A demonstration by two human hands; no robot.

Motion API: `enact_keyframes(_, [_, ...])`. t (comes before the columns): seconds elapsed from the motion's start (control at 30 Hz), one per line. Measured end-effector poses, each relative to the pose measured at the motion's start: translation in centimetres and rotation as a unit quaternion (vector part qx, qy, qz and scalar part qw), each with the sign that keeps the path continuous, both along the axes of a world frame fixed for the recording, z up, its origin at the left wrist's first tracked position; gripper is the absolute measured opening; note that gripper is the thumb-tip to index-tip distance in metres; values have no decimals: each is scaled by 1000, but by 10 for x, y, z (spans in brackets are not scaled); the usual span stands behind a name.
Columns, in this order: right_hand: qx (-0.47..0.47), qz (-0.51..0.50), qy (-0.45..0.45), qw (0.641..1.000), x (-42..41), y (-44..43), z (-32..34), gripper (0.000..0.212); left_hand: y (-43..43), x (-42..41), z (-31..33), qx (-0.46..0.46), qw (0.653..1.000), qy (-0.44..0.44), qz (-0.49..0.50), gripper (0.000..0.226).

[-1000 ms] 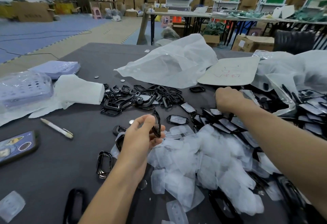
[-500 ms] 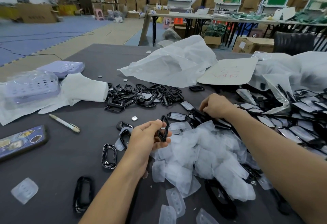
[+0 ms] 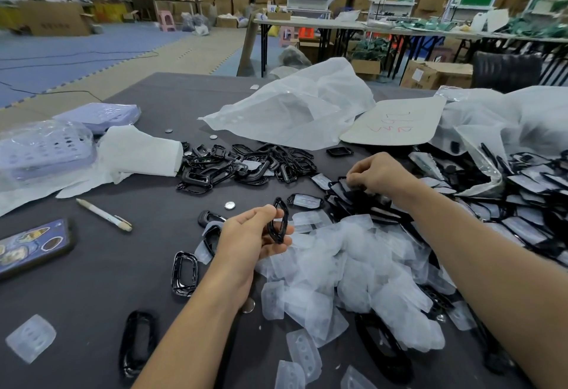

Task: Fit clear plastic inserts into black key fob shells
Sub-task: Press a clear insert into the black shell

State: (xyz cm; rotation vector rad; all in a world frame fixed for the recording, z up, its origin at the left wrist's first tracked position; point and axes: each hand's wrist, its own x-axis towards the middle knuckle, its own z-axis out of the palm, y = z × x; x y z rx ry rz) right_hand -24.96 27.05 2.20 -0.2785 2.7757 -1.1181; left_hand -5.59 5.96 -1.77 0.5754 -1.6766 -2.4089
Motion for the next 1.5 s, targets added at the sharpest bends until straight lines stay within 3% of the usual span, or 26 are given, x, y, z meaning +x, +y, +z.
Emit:
enact_keyframes(0.27, [65, -42, 27, 997, 2, 5, 6, 20, 1, 0, 1, 0, 1000, -2, -2, 24])
enact_keyframes(0.33, [153, -39, 50, 986, -2, 12, 14, 22, 1, -1, 1, -2, 1000, -4, -1, 24])
enact_keyframes(0.43, [307, 47, 1, 951, -1, 19, 27, 18, 1, -2, 2, -5, 1000, -7, 0, 23])
enact_keyframes(0.5, [305, 72, 2, 950, -2, 20, 33, 15, 1, -2, 1, -10, 1000, -8, 2, 24])
enact_keyframes(0.6, [251, -20, 86, 964, -17, 20, 32, 26, 1, -3, 0, -13, 1000, -7, 5, 24])
enact_keyframes(0.67, [308, -49, 111, 944, -26, 22, 26, 27, 0, -3, 0, -15, 1000, -8, 5, 24])
enact_keyframes(0.77, [414, 8, 55, 909, -27, 25, 9, 16, -3, -5, -1, -18, 1000, -9, 11, 24])
enact_keyframes(0.87, [425, 27, 52, 903, -35, 27, 2, 31, -5, -6, -1, -16, 1000, -9, 14, 24])
enact_keyframes(1.0, [395, 24, 62, 916, -33, 16, 14, 9, -5, -7, -3, -22, 1000, -10, 13, 25])
enact_keyframes(1.1, [333, 58, 51, 940, -24, 9, 22, 9, -5, -7, -4, -19, 1000, -11, 12, 25])
enact_keyframes(1.2, [242, 74, 101, 962, -11, -6, 34, 23, -5, -6, -3, -15, 1000, -13, 11, 25])
enact_keyframes(1.3, [67, 40, 150, 986, 6, -21, 41, 21, -3, -7, -2, -10, 1000, -19, 15, 26])
enact_keyframes(1.37, [-103, 25, 91, 990, 28, -32, 38, 23, -2, -8, -1, -15, 999, -29, 21, 27])
enact_keyframes(1.43, [-255, 35, 7, 966, 58, -44, 29, 28, -1, -8, 0, -18, 999, -37, 35, 26])
enact_keyframes(1.5, [-312, 47, -36, 948, 88, -52, 15, 33, -1, -8, 1, -15, 998, -44, 51, 24])
